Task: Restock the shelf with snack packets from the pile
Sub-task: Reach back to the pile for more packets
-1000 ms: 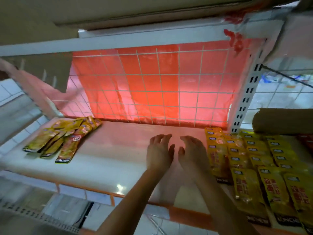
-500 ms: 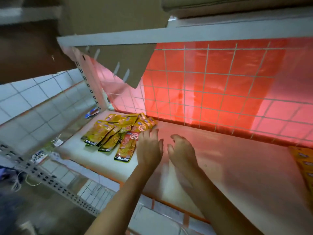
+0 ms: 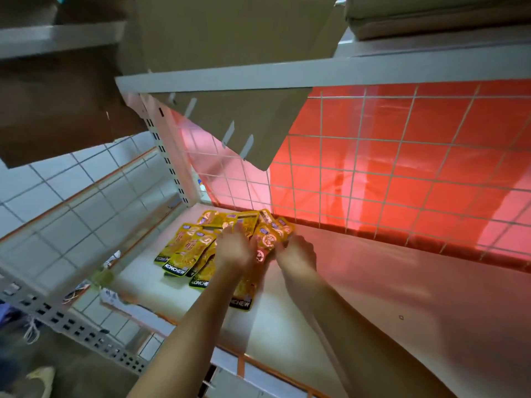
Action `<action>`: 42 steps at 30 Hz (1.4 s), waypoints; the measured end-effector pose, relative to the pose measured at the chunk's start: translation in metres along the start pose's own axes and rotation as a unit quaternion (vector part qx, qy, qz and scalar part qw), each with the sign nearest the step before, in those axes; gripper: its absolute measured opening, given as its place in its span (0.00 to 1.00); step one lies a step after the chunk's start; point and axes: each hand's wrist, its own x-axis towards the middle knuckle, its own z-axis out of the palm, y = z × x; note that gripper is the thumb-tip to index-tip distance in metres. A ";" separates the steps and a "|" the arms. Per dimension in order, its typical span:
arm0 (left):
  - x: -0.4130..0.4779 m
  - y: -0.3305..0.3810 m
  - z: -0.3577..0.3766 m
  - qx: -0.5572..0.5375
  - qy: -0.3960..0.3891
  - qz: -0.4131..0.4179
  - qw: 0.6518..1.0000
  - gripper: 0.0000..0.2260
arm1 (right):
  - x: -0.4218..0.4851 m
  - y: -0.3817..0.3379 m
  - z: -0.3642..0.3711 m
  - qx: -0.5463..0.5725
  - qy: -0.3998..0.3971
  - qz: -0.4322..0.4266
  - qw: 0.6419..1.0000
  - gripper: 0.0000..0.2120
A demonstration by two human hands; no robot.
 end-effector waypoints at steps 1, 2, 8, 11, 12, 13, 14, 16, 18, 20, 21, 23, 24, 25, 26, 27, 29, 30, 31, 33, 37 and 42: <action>0.004 -0.001 0.001 -0.006 -0.011 -0.010 1.000 0.27 | 0.003 -0.002 0.003 0.004 0.002 0.015 1.000 0.19; 0.008 -0.001 0.002 -0.017 -0.015 -0.025 0.999 0.28 | 0.006 -0.003 0.005 0.008 0.003 0.031 0.999 0.21; 0.015 -0.004 0.008 -0.030 0.021 -0.042 0.998 0.23 | 0.019 -0.005 0.012 0.044 0.000 0.082 0.996 0.22; 0.010 -0.003 0.013 -0.006 0.037 0.024 0.999 0.15 | 0.020 -0.004 0.009 0.074 0.013 0.076 0.994 0.17; 0.008 -0.003 0.013 -0.016 0.041 0.035 0.998 0.14 | 0.019 -0.002 0.006 0.084 0.024 0.066 0.994 0.15; 0.006 -0.002 0.013 -0.027 0.049 0.038 0.998 0.13 | 0.018 0.001 0.002 0.096 0.033 0.054 0.993 0.13; 0.004 0.000 0.011 -0.032 0.061 0.039 0.997 0.12 | 0.017 0.005 -0.001 0.122 0.042 0.043 0.991 0.10; 0.000 0.004 0.008 -0.038 0.092 0.046 0.994 0.10 | 0.013 0.014 -0.010 0.201 0.054 0.035 0.978 0.07; -0.005 0.013 0.002 -0.076 0.136 0.079 0.985 0.13 | 0.010 0.023 -0.023 0.251 0.082 0.040 0.964 0.06; -0.008 0.026 -0.004 -0.140 0.161 0.132 0.968 0.13 | 0.008 0.032 -0.040 0.275 0.127 0.036 0.952 0.05; -0.010 0.034 -0.006 -0.169 0.157 0.150 0.961 0.11 | 0.007 0.038 -0.050 0.282 0.147 0.029 0.948 0.05; -0.014 0.050 -0.007 -0.219 0.125 0.159 0.954 0.07 | 0.003 0.050 -0.073 0.288 0.168 0.014 0.943 0.05; -0.018 0.059 -0.007 -0.240 0.101 0.150 0.954 0.06 | 0.001 0.057 -0.084 0.289 0.171 0.003 0.942 0.05; -0.021 0.068 -0.005 -0.260 0.071 0.138 0.953 0.05 | -0.002 0.065 -0.094 0.284 0.172 -0.009 0.943 0.05; -0.025 0.081 -0.001 -0.286 0.035 0.128 0.949 0.04 | -0.007 0.076 -0.107 0.266 0.173 -0.019 0.948 0.05; -0.027 0.087 0.002 -0.311 -0.001 0.116 0.943 0.03 | -0.009 0.082 -0.113 0.245 0.170 -0.028 0.954 0.05; -0.035 0.108 0.010 -0.365 -0.080 0.108 0.921 0.03 | -0.017 0.099 -0.131 0.219 0.174 -0.029 0.960 0.07; -0.039 0.119 0.014 -0.392 -0.120 0.106 0.906 0.04 | -0.022 0.109 -0.141 0.212 0.180 -0.028 0.960 0.07; -0.044 0.129 0.017 -0.415 -0.162 0.102 0.889 0.05 | -0.026 0.119 -0.150 0.201 0.185 -0.027 0.962 0.08; -0.054 0.150 0.024 -0.436 -0.249 0.092 0.860 0.03 | -0.034 0.138 -0.170 0.173 0.183 -0.011 0.968 0.10; -0.073 0.187 0.038 -0.475 -0.397 0.087 0.781 0.08 | -0.052 0.176 -0.205 0.202 0.181 0.036 0.962 0.05; -0.094 0.234 0.056 -0.584 -0.479 0.030 0.655 0.21 | -0.073 0.217 -0.240 0.241 0.226 0.104 0.938 0.04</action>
